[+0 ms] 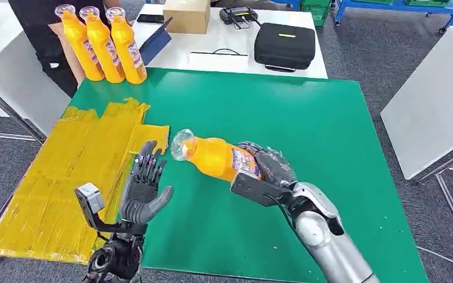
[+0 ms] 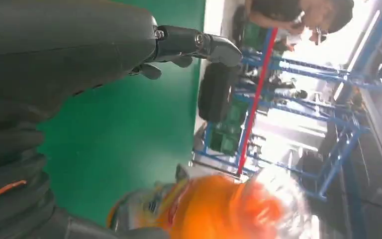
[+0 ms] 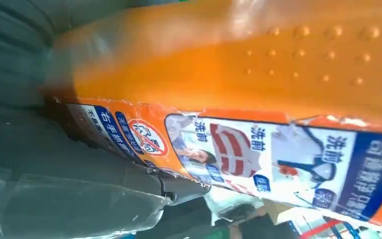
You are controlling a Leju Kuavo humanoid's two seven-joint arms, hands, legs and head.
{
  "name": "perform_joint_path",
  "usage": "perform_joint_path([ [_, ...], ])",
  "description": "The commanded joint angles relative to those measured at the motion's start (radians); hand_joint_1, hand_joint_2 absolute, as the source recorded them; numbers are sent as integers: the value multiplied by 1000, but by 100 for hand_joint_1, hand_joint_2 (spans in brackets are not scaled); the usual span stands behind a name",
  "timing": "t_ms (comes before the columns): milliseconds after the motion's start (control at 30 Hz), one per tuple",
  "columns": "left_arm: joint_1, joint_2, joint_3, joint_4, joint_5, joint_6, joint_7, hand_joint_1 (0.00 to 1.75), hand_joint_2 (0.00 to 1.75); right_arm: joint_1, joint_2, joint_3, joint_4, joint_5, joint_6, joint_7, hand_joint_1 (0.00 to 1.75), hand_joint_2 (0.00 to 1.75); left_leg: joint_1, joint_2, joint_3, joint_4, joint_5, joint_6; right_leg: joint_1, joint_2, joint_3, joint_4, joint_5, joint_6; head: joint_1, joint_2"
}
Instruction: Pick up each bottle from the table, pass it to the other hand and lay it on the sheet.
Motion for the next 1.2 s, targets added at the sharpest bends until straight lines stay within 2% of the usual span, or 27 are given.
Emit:
perform_joint_path([
  [33,-64,32,-75,16,13,19,-1,0,175,-63,69,7,41,-2,11,8,175,175,0,3,3,1,-2,-3,1,-3,2,1,-1,-3,0,0],
  [167,-63,34,-75,15,14,24,-5,0,175,-60,69,4,38,-3,12,7,175,175,0,3,3,1,-2,-3,1,-2,3,0,-1,-3,0,0],
  [333,-79,3,-53,-40,43,49,21,0,175,-69,117,-24,32,-51,7,10,175,175,0,1,-1,1,0,-2,1,-2,0,1,0,-2,0,0],
  [433,-58,-21,-44,-87,39,60,45,0,175,-43,166,-77,26,-136,-47,-12,175,175,0,5,4,4,-4,-5,2,-3,3,4,-3,-5,0,0],
  [467,-61,-28,-51,-92,32,61,55,0,175,-37,186,-95,34,-172,-62,-18,175,175,0,1,0,1,-1,-2,1,-2,0,1,0,-2,0,0],
  [600,-64,-39,-56,-104,11,98,68,0,175,-29,234,-107,82,-251,-55,-27,175,175,0,1,1,0,-1,-2,1,-2,1,0,0,-2,0,0],
  [1067,-82,-34,-70,-123,-11,162,82,0,175,-95,273,-23,183,-259,-31,-24,175,175,0,4,3,1,-1,-3,1,-2,2,1,-1,-3,0,0],
  [1100,-96,-37,-74,-117,-124,253,77,0,175,-119,274,-1,222,-253,6,10,175,175,0,2,1,0,-1,-2,1,-2,1,0,0,-2,0,0],
  [1200,-116,-44,-77,-119,-130,265,91,0,175,-136,291,6,260,-254,5,6,175,175,0,2,1,1,-1,-2,1,-1,1,1,0,-2,0,0],
])
